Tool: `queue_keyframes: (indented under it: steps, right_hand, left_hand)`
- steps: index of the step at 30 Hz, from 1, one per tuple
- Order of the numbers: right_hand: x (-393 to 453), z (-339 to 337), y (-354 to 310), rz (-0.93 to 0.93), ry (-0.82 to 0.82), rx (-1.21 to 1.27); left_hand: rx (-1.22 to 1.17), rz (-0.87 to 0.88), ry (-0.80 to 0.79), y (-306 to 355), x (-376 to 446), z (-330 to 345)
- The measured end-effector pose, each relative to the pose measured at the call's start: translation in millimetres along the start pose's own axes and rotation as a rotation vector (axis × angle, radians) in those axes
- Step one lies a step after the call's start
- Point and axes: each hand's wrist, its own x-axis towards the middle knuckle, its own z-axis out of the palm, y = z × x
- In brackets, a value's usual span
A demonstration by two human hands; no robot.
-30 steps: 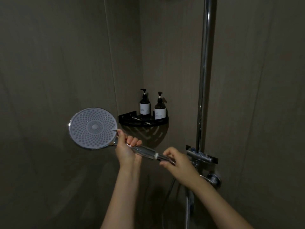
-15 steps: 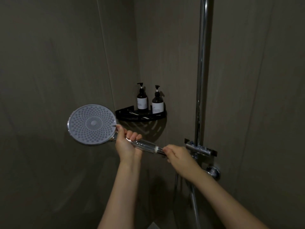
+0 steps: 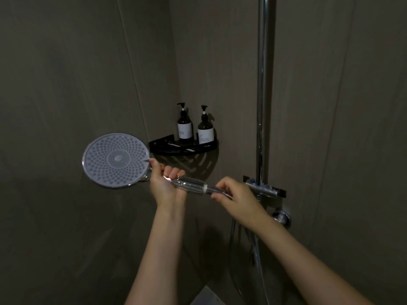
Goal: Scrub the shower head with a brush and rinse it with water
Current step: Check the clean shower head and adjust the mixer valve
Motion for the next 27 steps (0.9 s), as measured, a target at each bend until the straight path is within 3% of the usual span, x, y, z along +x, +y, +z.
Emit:
queue_keyframes:
  steps: [6,11,14,19,24,27]
  right_hand:
    - [-2.8,2.0,2.2,0.031,-0.026,0.120]
    - [-2.9,2.3,2.3,-0.010,0.064,0.100]
    - [-4.6,0.7,2.4,0.009,-0.001,0.202]
    - [-4.0,2.8,5.2,-0.026,0.020,0.023]
    - [-5.0,5.3,3.2,-0.001,0.000,0.098]
    - [-4.1,5.6,4.1,0.012,0.034,0.015]
  left_hand:
    - [-0.020,-0.015,0.012,1.6,0.5,-2.2]
    - [-0.020,-0.021,0.002,1.3,-1.0,-3.4]
    - [-0.019,-0.017,0.003,1.8,-1.5,-2.4]
    - [-0.019,-0.011,0.018,2.7,-4.4,-3.3]
    - [-0.017,-0.011,0.033,2.7,-6.9,-4.7]
    - [-0.010,-0.010,0.035,1.1,-7.4,-5.9]
